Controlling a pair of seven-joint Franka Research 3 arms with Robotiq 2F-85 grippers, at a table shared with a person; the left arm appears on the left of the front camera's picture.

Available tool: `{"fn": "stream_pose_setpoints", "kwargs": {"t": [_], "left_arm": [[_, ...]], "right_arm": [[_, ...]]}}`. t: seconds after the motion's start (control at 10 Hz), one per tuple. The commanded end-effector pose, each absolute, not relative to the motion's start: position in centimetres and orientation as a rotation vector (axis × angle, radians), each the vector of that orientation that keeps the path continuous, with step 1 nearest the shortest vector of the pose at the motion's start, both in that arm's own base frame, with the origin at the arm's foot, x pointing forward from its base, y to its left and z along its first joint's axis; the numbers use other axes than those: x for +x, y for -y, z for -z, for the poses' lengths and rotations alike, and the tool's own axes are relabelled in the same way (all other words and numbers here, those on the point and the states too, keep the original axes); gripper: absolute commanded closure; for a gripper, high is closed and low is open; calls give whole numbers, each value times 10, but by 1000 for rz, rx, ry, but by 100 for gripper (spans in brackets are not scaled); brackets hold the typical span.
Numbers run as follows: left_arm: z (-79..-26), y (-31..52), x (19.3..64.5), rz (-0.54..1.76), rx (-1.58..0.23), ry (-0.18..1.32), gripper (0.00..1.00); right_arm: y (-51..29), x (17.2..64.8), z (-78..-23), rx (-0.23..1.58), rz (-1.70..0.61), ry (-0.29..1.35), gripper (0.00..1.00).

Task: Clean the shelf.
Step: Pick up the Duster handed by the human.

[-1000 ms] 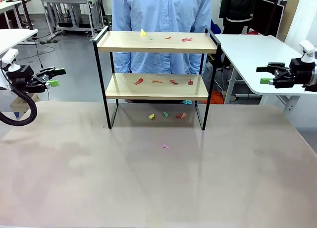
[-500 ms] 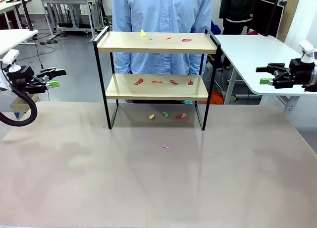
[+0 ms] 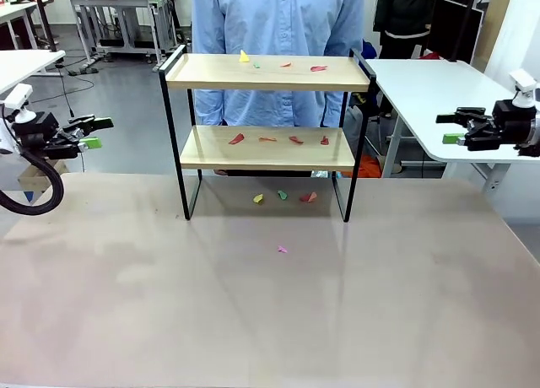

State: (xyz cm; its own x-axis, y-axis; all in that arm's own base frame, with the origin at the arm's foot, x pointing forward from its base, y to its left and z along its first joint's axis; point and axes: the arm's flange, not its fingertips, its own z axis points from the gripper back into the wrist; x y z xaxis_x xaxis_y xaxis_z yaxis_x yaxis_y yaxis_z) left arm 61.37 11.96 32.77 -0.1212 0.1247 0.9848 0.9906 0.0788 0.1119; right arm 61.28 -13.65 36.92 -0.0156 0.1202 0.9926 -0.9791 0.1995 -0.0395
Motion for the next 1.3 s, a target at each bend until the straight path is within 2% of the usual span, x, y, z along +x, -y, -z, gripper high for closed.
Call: {"fn": "stream_pose_setpoints", "kwargs": {"t": [0.0, 1.2], "left_arm": [[-328, -119, 614, 1202, -1178, 1424, 0], [-328, -119, 614, 1202, -1178, 1424, 0]], "right_arm": [[136, 613, -369, 952, -1132, 1235, 0], [136, 613, -369, 952, -1132, 1235, 0]]}}
